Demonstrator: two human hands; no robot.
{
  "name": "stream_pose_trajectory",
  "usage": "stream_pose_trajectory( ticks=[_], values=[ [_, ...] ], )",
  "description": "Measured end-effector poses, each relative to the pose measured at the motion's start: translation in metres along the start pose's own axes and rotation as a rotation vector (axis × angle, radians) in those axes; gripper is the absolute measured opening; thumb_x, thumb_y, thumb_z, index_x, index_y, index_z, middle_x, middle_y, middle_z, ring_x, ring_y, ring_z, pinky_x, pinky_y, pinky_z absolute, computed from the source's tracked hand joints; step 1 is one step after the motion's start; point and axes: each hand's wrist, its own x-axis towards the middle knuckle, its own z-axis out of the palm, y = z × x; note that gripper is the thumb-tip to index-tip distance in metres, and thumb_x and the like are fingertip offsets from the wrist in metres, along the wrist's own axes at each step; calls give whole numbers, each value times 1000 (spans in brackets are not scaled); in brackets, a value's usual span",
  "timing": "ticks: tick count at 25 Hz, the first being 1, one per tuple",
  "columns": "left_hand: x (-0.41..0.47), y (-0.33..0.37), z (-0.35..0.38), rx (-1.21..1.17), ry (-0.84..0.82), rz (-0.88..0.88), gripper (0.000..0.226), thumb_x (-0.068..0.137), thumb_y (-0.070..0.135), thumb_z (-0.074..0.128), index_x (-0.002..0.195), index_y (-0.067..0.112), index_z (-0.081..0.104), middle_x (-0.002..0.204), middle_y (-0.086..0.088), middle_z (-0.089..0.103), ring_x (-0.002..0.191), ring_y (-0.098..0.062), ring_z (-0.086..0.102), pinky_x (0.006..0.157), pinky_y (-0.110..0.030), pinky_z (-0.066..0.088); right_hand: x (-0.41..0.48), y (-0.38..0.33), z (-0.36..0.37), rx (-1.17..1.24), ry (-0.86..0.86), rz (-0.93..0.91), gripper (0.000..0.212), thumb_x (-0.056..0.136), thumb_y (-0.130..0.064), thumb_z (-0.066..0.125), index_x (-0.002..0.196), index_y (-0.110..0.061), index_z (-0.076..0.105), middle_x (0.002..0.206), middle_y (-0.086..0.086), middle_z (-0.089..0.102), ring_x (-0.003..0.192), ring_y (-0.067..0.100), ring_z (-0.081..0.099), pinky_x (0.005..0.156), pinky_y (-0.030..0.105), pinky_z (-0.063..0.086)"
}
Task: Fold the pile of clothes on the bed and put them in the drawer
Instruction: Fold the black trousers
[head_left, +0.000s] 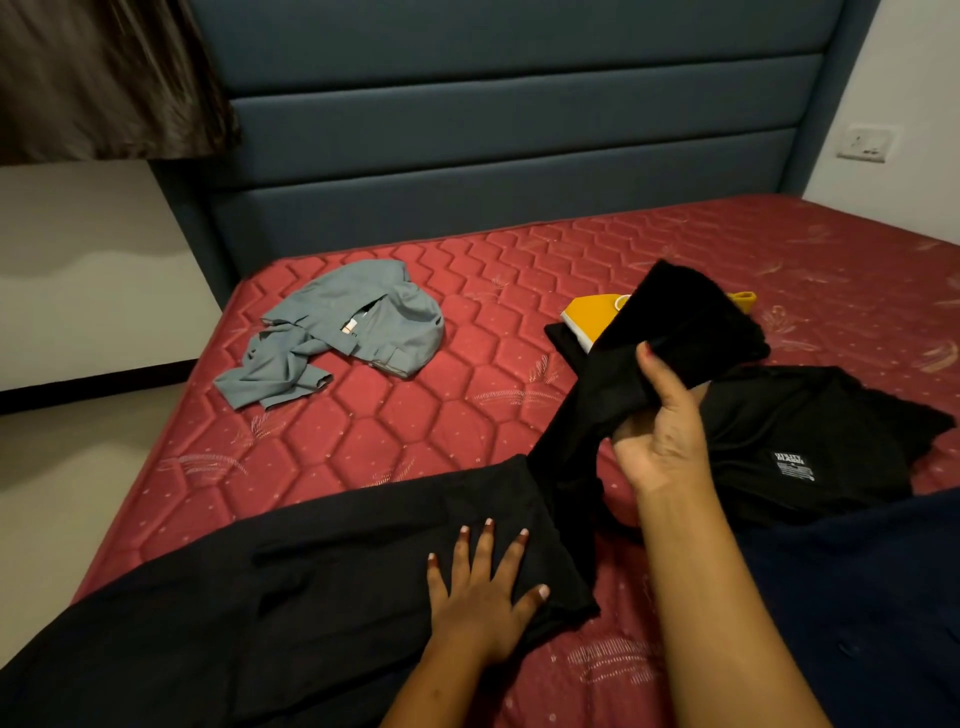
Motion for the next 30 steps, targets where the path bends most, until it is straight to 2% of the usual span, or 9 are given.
stream_pose_trajectory(
  ticks=[3, 5, 8, 10, 13, 15, 20, 25, 30],
  values=[
    [-6, 3, -7, -52, -36, -16, 111, 43, 91, -16, 146, 51, -9, 157, 8, -25, 144, -21, -27, 110, -59, -16, -7, 6, 5, -151, 166, 93, 46, 71, -7, 73, 116, -4, 63, 119, 16, 64, 102, 29, 65, 79, 35, 57],
    [-8, 6, -22, -288, -49, -11, 75, 80, 80, 17, 148, 47, 16, 162, 6, -6, 148, -19, -8, 116, -50, -3, -15, -3, 16, -279, 115, -127, 51, 74, 3, 73, 122, -7, 57, 108, 8, 66, 90, 20, 66, 66, 25, 56],
    [-19, 0, -72, -1403, -8, -38, 40, 87, 54, 41, 121, 36, 51, 142, -3, 50, 124, -22, 50, 92, -31, 49, -41, 2, 32, -891, -324, -362, 88, 63, 0, 79, 135, -33, 42, 131, -4, 58, 115, 13, 59, 94, 21, 48],
    [-26, -27, -97, -1824, 79, -42, 59, 71, 67, 36, 119, 37, 53, 122, -1, 65, 107, -30, 62, 87, -42, 49, -64, 37, 29, -1484, -626, -311, 86, 68, -9, 72, 139, -44, 36, 142, -15, 47, 129, 12, 49, 103, 17, 38],
    [-42, -74, -98, -2017, 197, -136, 68, 68, 73, 40, 112, 27, 63, 106, -13, 71, 88, -33, 69, 85, -53, 49, -97, 96, 19, -2135, -975, -261, 76, 77, -11, 58, 142, -44, 36, 142, -13, 50, 129, 15, 48, 104, 34, 34],
    [-56, -96, -76, -1916, 250, -259, 45, 82, 57, 52, 113, 27, 63, 110, -12, 70, 86, -30, 69, 75, -48, 56, -109, 123, 9, -2340, -1091, -160, 70, 82, -10, 56, 143, -38, 36, 138, -3, 54, 128, 21, 48, 105, 41, 27],
    [-65, -113, -52, -1536, 387, -249, 66, 84, -22, 48, 129, 27, 46, 122, -13, 59, 103, -27, 62, 73, -26, 58, -101, 124, -20, -2619, -836, -138, 42, 92, -12, 46, 132, -26, 45, 131, 3, 55, 125, 26, 46, 104, 46, 26],
    [-69, -121, -73, -1399, 409, -174, 50, 89, -15, 50, 119, 22, 62, 123, -8, 64, 112, -21, 61, 101, -33, 46, -74, 87, -50, -2564, -202, -9, 39, 89, -13, 46, 126, -26, 47, 128, 1, 56, 123, 24, 50, 99, 41, 37],
    [-86, -132, -73, -1290, 380, -150, 54, 88, -12, 55, 137, 12, 50, 132, -3, 57, 114, -14, 57, 100, -23, 41, -68, 69, -54, -2391, 38, -32, 35, 92, -9, 41, 122, -23, 51, 127, 7, 57, 118, 28, 56, 93, 37, 43]
  ],
)
